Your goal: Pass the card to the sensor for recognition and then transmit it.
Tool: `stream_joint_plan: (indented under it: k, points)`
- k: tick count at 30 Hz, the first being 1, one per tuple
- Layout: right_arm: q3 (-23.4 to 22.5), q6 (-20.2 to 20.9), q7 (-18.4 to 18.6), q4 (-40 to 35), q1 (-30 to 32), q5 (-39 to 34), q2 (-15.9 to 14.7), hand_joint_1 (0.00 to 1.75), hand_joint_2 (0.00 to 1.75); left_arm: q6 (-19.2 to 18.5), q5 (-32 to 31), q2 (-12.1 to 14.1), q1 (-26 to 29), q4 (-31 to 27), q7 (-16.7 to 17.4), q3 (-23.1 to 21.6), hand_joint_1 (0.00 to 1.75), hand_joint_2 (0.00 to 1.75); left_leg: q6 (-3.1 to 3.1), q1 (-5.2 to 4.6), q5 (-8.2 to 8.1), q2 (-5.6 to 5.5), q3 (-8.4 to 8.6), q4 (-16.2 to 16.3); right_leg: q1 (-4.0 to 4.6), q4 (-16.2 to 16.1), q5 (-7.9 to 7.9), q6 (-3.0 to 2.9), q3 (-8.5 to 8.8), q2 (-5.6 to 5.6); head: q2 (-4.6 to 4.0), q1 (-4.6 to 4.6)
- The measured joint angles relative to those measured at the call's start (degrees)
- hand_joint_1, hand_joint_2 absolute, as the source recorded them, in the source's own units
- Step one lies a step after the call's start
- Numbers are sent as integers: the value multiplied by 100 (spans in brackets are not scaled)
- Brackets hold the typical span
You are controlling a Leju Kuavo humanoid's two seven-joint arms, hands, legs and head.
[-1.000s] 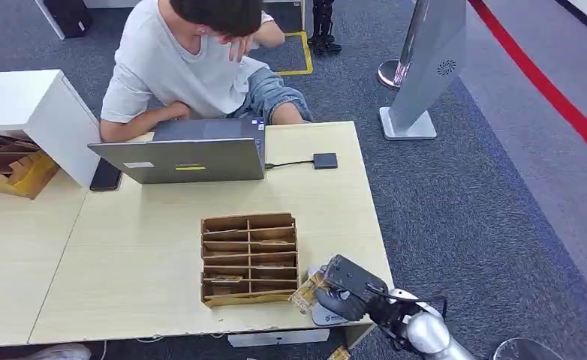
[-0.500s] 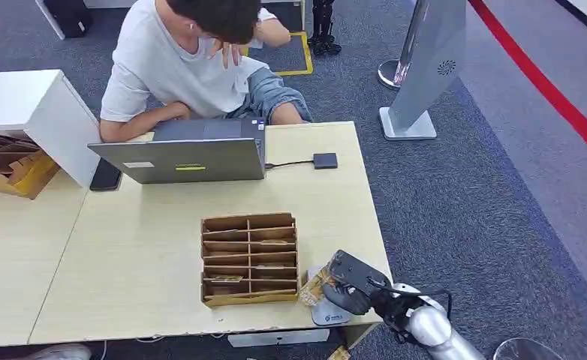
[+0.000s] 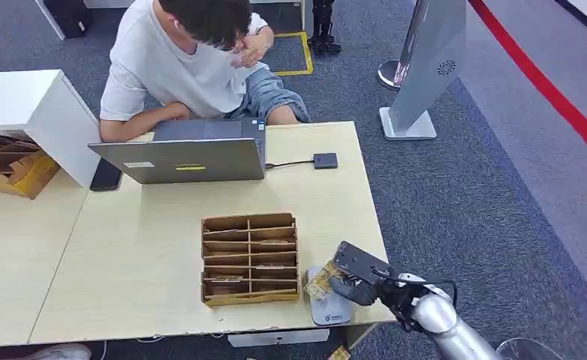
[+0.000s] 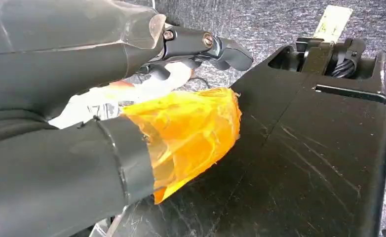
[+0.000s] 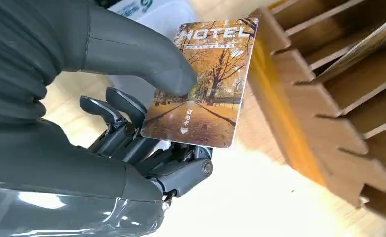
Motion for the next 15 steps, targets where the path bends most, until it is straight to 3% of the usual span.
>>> stream_joint_plan:
  k: [15]
  points:
    - [0,11,11,101,-60,9,-48,175,175,15,0,7,0,0,-30,-53,0,0,0,0,0,0,0,0,0,0,0,0,0,0,0,0]
